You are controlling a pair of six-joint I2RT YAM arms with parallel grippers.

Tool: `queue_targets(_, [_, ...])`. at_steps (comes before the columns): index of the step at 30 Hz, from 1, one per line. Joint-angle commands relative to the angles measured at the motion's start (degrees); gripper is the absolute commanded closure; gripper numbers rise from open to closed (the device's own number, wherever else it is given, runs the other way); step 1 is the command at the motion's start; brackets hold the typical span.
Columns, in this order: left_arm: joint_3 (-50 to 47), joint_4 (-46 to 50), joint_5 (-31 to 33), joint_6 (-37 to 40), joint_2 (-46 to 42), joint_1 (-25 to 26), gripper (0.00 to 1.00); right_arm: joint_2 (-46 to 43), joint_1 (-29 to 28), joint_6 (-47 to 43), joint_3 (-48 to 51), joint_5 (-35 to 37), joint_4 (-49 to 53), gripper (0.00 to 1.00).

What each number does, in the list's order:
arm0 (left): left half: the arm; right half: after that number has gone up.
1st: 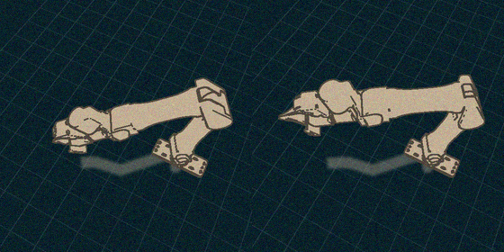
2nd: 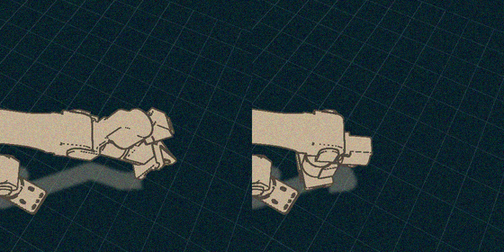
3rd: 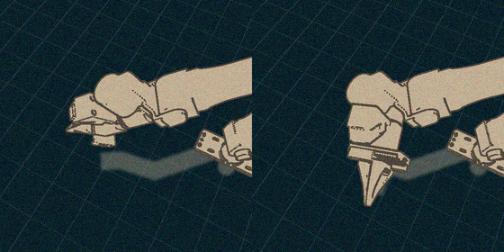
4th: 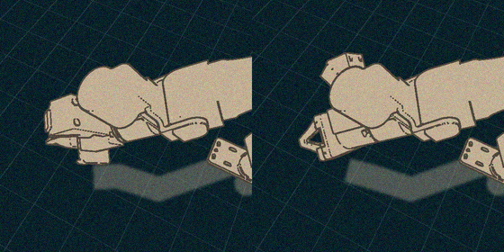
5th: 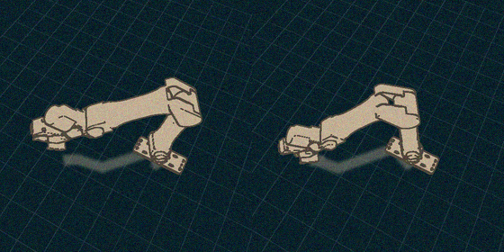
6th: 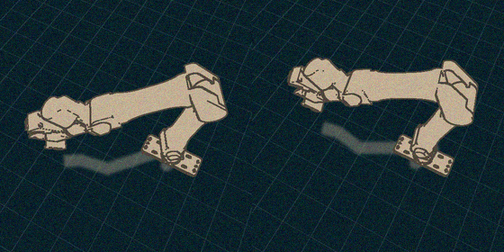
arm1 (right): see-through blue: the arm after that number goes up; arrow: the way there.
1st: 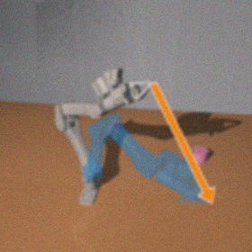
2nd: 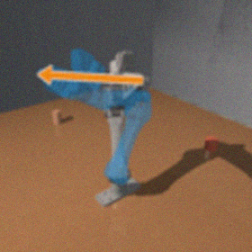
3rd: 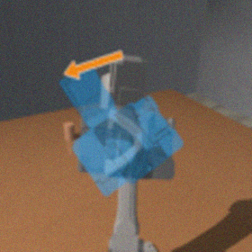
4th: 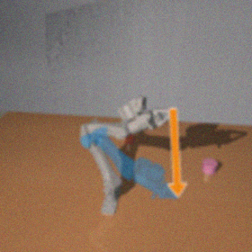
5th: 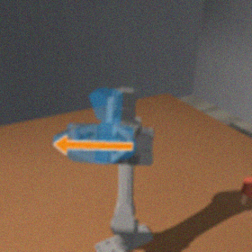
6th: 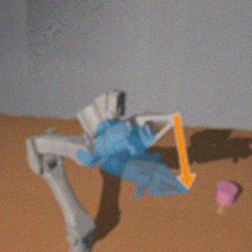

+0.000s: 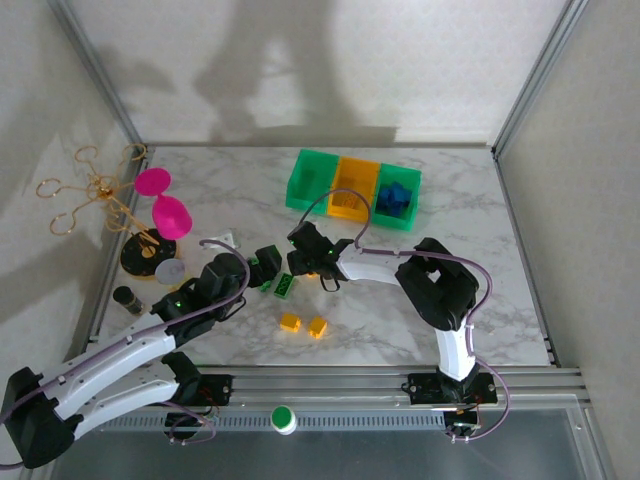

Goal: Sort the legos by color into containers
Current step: Pick up the lego from the center of the table.

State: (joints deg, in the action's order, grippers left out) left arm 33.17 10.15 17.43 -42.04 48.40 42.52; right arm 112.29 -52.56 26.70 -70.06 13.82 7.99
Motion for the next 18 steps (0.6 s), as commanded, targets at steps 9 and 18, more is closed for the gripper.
queue_targets(9, [0.1,-0.5,0.3,0.2,0.4,-0.5,0.0,1.1,-0.8,1.6,-0.4,2.1,2.7,0.4])
queue_targets(18, [-0.2,-0.2,0.2,-0.1,-0.2,-0.5,0.0,1.5,-0.8,1.6,-1.6,2.9,3.7,0.53])
